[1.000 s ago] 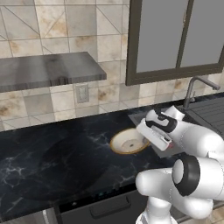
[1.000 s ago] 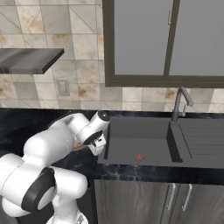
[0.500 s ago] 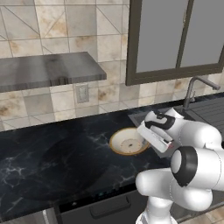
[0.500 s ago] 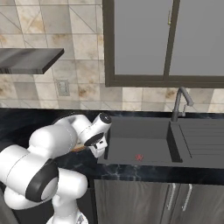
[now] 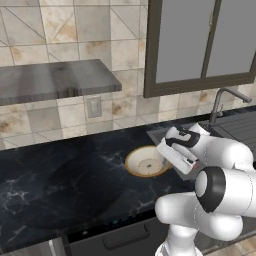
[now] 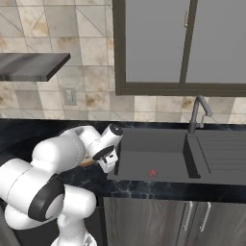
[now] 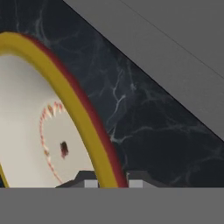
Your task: Pick the cup and bowl from the counter and place them on the counter next to the sink.
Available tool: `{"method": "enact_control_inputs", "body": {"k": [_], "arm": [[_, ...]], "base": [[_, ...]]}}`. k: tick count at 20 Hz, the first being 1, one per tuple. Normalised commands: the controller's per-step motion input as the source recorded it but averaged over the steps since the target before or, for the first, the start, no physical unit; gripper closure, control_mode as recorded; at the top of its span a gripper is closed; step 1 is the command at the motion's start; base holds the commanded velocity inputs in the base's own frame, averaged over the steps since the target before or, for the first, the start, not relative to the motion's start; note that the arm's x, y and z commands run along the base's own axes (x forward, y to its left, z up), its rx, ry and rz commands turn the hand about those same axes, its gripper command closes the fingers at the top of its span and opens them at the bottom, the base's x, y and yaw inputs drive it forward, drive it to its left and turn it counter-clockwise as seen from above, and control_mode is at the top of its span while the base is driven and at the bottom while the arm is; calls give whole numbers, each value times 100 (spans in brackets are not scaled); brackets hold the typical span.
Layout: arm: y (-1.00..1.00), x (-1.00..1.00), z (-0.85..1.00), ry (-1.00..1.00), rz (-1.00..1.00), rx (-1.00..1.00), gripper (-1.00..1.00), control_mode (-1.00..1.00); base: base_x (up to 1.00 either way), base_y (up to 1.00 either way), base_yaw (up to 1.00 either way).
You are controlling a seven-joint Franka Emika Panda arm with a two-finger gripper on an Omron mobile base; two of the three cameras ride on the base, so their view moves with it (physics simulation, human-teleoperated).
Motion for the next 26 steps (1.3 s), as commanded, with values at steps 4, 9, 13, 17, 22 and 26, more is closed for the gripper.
{"method": "enact_control_inputs", "body": {"k": [4,9,13,17,22,26], "arm": [[0,0,0,0,0,0,-100,-100],[0,0,1,0,0,0,-100,-100],[0,-6,33,0,0,-2,-100,-100],[-15,-21,47,0,0,-8,-100,-100],[-31,-48,33,1,0,-12,-100,-100],[-27,-40,30,11,0,-20,-100,-100]], "base": [[0,0,0],[0,0,0],[0,0,0],[0,0,0],[0,0,0],[0,0,0]]}}
